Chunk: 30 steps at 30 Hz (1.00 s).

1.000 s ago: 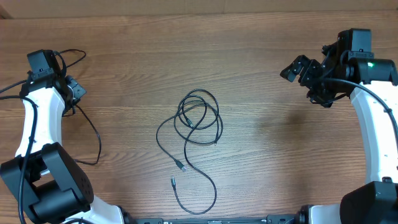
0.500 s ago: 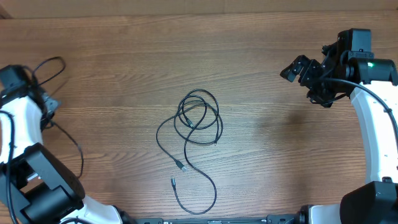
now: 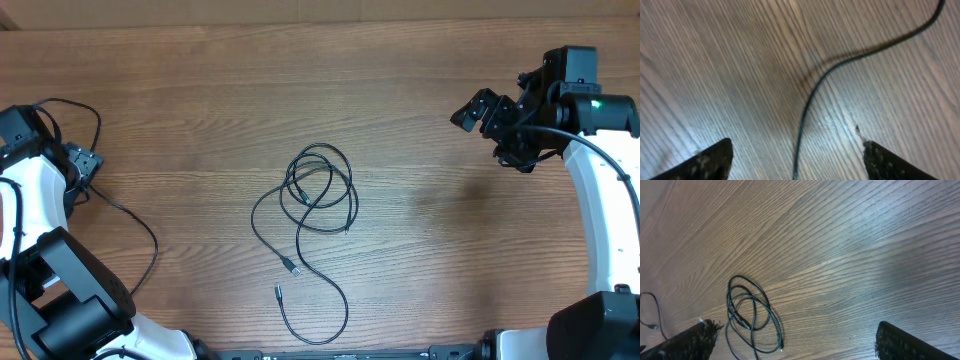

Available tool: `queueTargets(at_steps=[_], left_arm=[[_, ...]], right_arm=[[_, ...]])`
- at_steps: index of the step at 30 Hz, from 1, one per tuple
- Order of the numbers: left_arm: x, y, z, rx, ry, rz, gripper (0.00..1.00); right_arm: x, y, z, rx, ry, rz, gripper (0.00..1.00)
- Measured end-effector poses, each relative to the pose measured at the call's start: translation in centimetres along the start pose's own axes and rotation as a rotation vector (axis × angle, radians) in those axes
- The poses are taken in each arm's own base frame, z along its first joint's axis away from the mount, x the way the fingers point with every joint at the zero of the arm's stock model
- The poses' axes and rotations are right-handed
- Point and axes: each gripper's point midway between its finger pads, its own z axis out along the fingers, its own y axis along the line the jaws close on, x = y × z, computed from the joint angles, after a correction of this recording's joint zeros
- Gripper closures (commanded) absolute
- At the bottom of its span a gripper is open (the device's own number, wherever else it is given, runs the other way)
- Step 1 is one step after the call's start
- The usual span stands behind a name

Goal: Untangle cables
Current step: 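Lower the cable at the left edge and open the left gripper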

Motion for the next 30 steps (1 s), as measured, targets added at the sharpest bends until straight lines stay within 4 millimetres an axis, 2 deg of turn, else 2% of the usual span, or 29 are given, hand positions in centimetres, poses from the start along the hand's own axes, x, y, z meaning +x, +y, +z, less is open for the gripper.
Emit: queueTargets(at_steps=[4, 8, 13, 20, 21, 23, 24, 25, 28, 29, 30], left_arm=[[0.5, -0.7, 0.0, 0.041, 0.030, 0.000, 0.19], [2.5, -0.1, -0.2, 0.025, 0.118, -0.042, 0.22], [6.2, 2.6, -0.9, -0.110, 0.261, -0.183, 0.23], [7.4, 7.1, -0.3, -0.337, 0.198, -0.326, 0.23], [7.8, 8.0, -0.1, -0.377, 0.184, -0.340, 0.22], [8.3, 9.5, 0.0, -0.446, 0.156, -0.359, 0.04], [8.5, 10.1, 0.1, -0.474, 0.143, -0.370, 0.03], [8.7, 10.6, 0.1, -0.500, 0.131, -0.383, 0.08], [9.0, 12.1, 0.3, -0.555, 0.095, -0.434, 0.49], [8.9, 12.6, 0.3, -0.568, 0.085, -0.444, 0.56], [8.9, 13.1, 0.3, -0.586, 0.074, -0.451, 0.59]], right_arm=[[0.0, 0.0, 0.0, 0.000, 0.001, 0.000, 0.00], [0.0, 0.0, 0.0, 0.000, 0.000, -0.001, 0.00], [0.0, 0.0, 0.0, 0.000, 0.000, 0.000, 0.00], [0.0, 0.0, 0.0, 0.000, 0.000, 0.000, 0.00], [0.0, 0.0, 0.0, 0.000, 0.000, 0.000, 0.00], [0.0, 0.0, 0.0, 0.000, 0.000, 0.000, 0.00], [0.0, 0.0, 0.0, 0.000, 0.000, -0.001, 0.00], [0.0, 0.0, 0.0, 0.000, 0.000, 0.000, 0.00], [0.0, 0.0, 0.0, 0.000, 0.000, 0.000, 0.00], [0.0, 0.0, 0.0, 0.000, 0.000, -0.001, 0.00], [0.0, 0.0, 0.0, 0.000, 0.000, 0.000, 0.00]])
